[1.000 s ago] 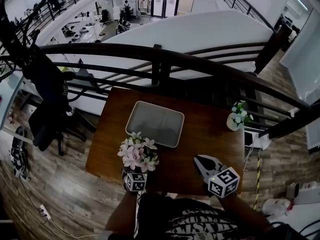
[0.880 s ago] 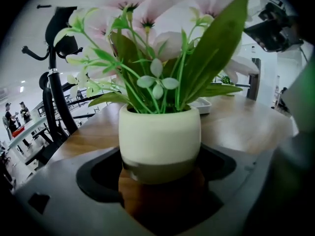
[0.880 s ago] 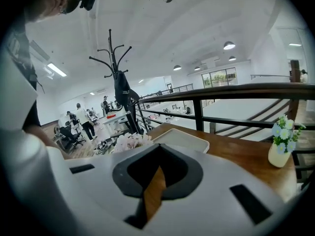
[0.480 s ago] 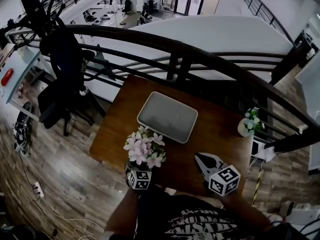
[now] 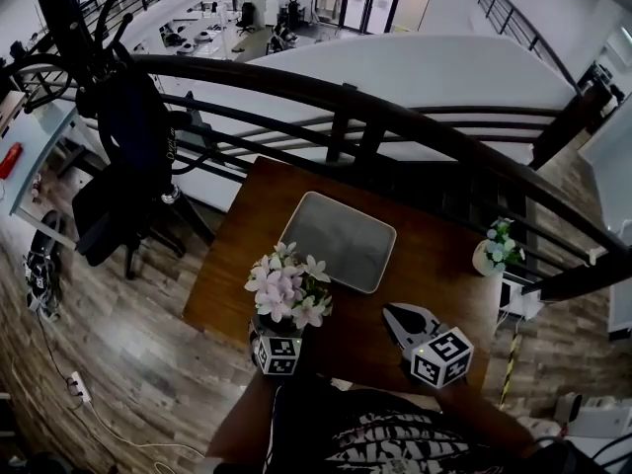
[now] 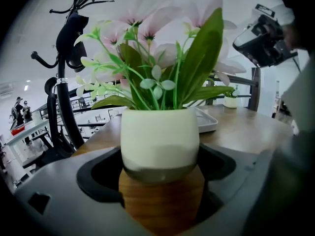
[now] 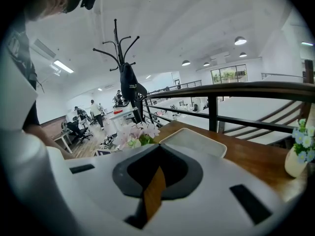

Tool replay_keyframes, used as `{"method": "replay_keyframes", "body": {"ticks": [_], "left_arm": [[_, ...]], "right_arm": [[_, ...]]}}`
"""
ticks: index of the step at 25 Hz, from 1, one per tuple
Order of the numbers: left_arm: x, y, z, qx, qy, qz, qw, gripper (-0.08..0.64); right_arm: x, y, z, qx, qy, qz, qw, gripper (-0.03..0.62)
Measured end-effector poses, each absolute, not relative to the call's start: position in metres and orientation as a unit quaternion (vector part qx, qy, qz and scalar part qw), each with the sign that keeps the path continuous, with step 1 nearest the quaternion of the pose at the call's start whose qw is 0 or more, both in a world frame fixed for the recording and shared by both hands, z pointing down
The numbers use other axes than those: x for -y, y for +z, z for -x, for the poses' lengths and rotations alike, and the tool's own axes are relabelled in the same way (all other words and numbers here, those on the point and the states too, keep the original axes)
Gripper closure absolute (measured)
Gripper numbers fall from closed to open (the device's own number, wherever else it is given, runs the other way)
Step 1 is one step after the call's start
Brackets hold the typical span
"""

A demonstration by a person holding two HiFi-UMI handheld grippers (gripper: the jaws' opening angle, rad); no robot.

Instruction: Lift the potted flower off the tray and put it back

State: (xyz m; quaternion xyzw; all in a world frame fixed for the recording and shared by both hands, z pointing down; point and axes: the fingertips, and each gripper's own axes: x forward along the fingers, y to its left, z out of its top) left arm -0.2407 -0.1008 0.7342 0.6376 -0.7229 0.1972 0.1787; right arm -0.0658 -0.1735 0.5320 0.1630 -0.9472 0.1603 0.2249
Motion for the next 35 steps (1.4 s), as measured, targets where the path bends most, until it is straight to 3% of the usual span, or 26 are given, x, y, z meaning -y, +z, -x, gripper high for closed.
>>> {"method": "replay_keyframes", "body": {"ticks": [11,15,22,35], "left_arm": [[0.189,0.679,0.271,0.674,0.182,-0.704,0.128,0.071],[0.224,0.702,0.279,0.654,0.209,-0.718,0.119,0.078],[0.253,0.749,0.292,0.64,0.24,-0.707,0.181,0.091],[0.267,0.752,0.291,0.636,0.249,-0.705,0.191,0.091]], "right_arm": [[0.189,0.509,0.073,0.931,0.172,-0.255,0.198,0.594],[0.194,0.516,0.064,0.918,0.182,-0.291,0.201,0.594],[0.216,0.521,0.047,0.893,0.218,-0.34,0.197,0.594],[0.212,0.524,0.045,0.888,0.231,-0.348,0.191,0.594]]}}
